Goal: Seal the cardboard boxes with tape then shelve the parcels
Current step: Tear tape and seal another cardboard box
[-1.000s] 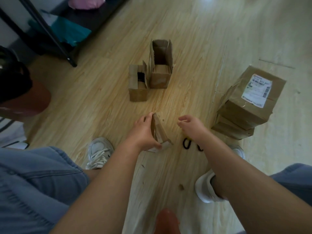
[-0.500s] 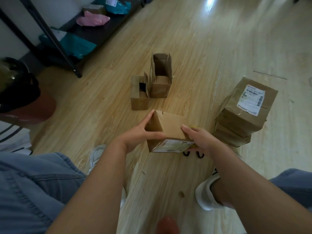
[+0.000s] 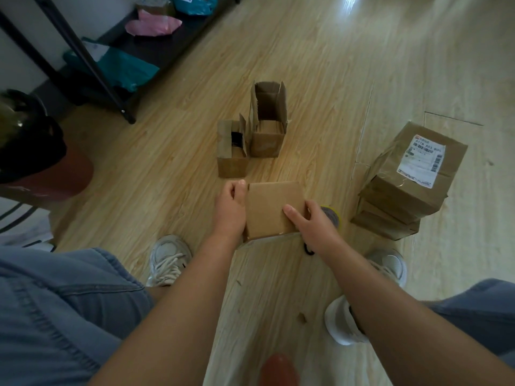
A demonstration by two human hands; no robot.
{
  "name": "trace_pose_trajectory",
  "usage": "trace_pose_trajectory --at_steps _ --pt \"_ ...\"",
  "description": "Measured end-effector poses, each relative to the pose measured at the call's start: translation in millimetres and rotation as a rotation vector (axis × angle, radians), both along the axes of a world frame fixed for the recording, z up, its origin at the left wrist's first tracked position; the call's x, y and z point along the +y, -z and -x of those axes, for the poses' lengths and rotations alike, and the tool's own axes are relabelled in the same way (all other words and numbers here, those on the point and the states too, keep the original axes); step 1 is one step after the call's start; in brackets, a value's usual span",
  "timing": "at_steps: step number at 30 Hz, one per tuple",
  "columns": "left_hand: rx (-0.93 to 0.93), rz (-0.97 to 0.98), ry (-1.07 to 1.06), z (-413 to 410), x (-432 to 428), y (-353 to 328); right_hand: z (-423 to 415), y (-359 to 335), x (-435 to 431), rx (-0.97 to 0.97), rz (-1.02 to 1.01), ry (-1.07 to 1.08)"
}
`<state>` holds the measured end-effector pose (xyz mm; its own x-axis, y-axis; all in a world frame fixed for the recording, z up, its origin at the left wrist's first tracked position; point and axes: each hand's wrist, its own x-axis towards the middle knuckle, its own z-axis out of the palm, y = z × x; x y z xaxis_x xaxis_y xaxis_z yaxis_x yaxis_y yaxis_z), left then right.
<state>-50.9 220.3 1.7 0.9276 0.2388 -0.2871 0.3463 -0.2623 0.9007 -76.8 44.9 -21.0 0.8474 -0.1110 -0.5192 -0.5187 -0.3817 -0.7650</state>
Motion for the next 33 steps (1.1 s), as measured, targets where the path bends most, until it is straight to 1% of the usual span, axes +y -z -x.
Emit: trace_pose_trajectory --at_steps 6,9,13,17,21,24,26,29,33 --pt "-0.008 -0.056 0.107 -3.2 0.8 -1.2 2.6 -1.2 0.5 -0.039 0.01 0.027" --pt "0.032 -0.071 0.161 -2.7 3.8 4.0 0.8 -2.3 -2.0 -0.077 0.028 0.028" --pt "0.058 -0.05 0.134 3.4 2.9 5.8 -1.3 -1.6 -5.4 -0.063 0.087 -0.024" --pt "0.047 -0.068 0.08 4.8 0.4 4.3 0.5 1.7 -5.1 -0.058 0.091 -0.024" --pt "0.056 0.012 0.082 7.7 1.6 -1.8 0.3 -0.8 -4.8 -0.04 0.054 -0.002" --pt "0.152 0.237 0.004 8.2 -0.1 -12.3 0.7 -2.5 -8.3 -0.039 0.019 0.028" --pt "0.205 0.349 -0.019 7.7 -0.9 -19.6 0.6 -4.6 -10.7 -0.042 0.005 0.045" --pt "0.19 0.375 0.006 7.7 -1.2 -25.5 -0.1 -7.0 -11.5 -0.053 -0.015 0.06" --pt "0.152 0.317 0.016 6.8 2.1 -19.6 1.6 -7.9 -9.6 -0.063 -0.036 0.055"
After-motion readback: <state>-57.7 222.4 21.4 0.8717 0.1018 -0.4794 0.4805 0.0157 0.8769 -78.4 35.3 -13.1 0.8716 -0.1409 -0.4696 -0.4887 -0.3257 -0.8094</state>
